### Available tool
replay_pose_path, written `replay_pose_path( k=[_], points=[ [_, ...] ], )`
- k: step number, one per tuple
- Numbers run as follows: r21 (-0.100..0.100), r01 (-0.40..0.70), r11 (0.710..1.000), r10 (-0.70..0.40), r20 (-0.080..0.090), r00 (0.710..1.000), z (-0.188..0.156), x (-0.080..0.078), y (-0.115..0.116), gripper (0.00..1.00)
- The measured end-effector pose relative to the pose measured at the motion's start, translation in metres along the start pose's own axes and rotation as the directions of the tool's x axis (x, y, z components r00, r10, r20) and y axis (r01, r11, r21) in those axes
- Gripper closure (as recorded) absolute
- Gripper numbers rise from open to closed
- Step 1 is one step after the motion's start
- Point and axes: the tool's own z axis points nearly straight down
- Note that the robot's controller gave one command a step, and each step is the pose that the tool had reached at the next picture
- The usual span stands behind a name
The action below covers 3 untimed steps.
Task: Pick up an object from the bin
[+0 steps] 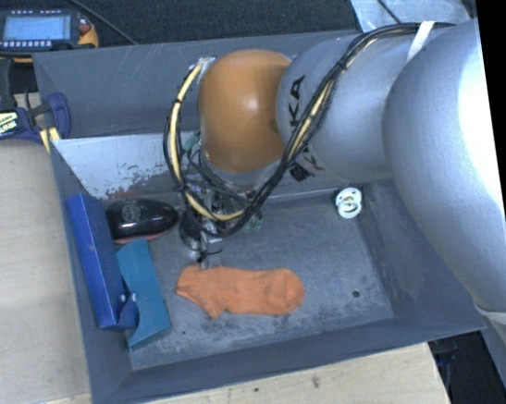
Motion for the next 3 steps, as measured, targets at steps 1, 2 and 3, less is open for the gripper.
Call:
replay_pose_path(
  k=[1, 2, 3],
  points=[
    [-0.001, -0.075, 0.997, 0.075, -0.001, 0.997, 0.027, 0.007, -0.009, 0.00],
    [-0.003, -0.214, 0.977, 0.214, 0.004, 0.977, 0.041, 0.006, -0.029, 1.00],
    [-0.003, -0.214, 0.977, 0.214, 0.004, 0.977, 0.041, 0.006, -0.029, 1.00]
  ],
)
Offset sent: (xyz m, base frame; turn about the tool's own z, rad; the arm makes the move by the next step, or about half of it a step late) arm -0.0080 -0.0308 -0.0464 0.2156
